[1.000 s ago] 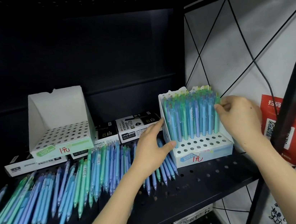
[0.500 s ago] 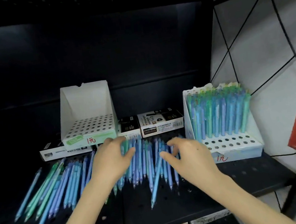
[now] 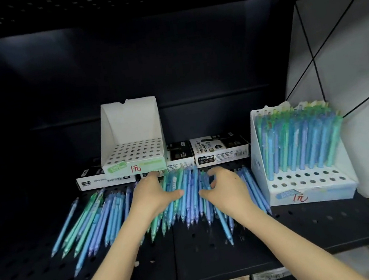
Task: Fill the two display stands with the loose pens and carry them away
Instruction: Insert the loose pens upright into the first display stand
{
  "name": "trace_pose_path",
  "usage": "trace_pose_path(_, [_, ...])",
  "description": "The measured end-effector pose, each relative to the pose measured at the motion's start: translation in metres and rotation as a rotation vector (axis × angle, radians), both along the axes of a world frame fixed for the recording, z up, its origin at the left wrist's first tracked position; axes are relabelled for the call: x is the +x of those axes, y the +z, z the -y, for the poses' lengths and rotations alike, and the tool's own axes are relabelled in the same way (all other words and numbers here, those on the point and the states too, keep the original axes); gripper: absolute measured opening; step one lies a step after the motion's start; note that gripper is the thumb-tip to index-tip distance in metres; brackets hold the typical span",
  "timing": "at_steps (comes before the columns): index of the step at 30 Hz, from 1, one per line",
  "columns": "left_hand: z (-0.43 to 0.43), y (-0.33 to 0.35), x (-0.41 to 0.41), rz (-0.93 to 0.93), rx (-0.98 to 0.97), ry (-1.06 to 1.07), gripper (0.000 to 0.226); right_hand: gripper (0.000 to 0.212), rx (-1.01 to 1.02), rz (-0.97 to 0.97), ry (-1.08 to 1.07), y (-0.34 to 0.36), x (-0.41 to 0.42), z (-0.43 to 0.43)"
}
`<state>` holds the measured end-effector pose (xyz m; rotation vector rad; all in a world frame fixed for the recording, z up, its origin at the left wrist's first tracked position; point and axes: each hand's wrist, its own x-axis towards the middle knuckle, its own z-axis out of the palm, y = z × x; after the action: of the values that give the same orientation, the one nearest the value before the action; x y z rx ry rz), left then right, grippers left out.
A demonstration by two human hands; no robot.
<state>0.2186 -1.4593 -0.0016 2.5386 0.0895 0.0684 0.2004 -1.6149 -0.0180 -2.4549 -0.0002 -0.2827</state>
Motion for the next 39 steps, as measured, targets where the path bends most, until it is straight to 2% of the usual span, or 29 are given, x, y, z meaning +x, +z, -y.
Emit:
trace_pose_path(7, [-0.003,-0.001,0.0,-0.065,-0.336,0.057,0.067,0.046,0.274,-0.038,-0.01,-0.003,-0.001,0.007])
trace_pose_path(12, [-0.001,-0.004,0.001,-0.054,-0.399,0.054,0.053,0.043,0.341,-0.029,-0.008,-0.006,-0.001,0.009])
trace_pose_path(17, [-0.002,-0.004,0.003,-0.048,-0.41,0.023,0.055,0.044,0.433,-0.036,-0.03,-0.008,0.002,0.012])
trace_pose_path(18, [-0.003,-0.003,0.002,-0.061,-0.395,0.01,0.051,0.044,0.468,-0.037,-0.036,-0.009,0.002,0.013])
trace_pose_path(20, [-0.008,-0.005,0.006,-0.086,-0.371,-0.029,0.022,0.042,0.529,-0.042,-0.048,-0.01,0.004,0.014])
trace_pose_path(21, [-0.009,-0.005,0.005,-0.081,-0.369,-0.04,0.015,0.041,0.556,-0.044,-0.053,-0.011,0.005,0.015])
trace_pose_path(23, [-0.011,-0.005,0.007,-0.08,-0.35,-0.059,0.03,0.04,0.624,-0.045,-0.063,-0.012,0.007,0.015])
trace_pose_path(25, [-0.014,-0.002,0.006,-0.078,-0.325,-0.079,0.025,0.039,0.708,-0.042,-0.069,-0.01,0.007,0.015])
trace_pose_path(29, [-0.019,0.005,0.002,-0.033,-0.349,-0.092,0.028,0.031,0.842,-0.035,-0.041,-0.002,0.001,0.015])
trace_pose_path(32, [-0.022,0.009,-0.003,-0.009,-0.378,-0.078,0.027,0.032,0.877,-0.009,0.004,0.004,-0.006,0.017])
trace_pose_path(35, [-0.024,0.012,-0.007,-0.054,-0.524,-0.094,0.026,0.031,0.926,0.045,0.063,0.013,-0.018,0.022])
trace_pose_path(39, [-0.017,0.018,-0.012,-0.155,-0.848,-0.153,0.024,0.019,1.033,0.168,0.115,0.032,-0.044,0.04])
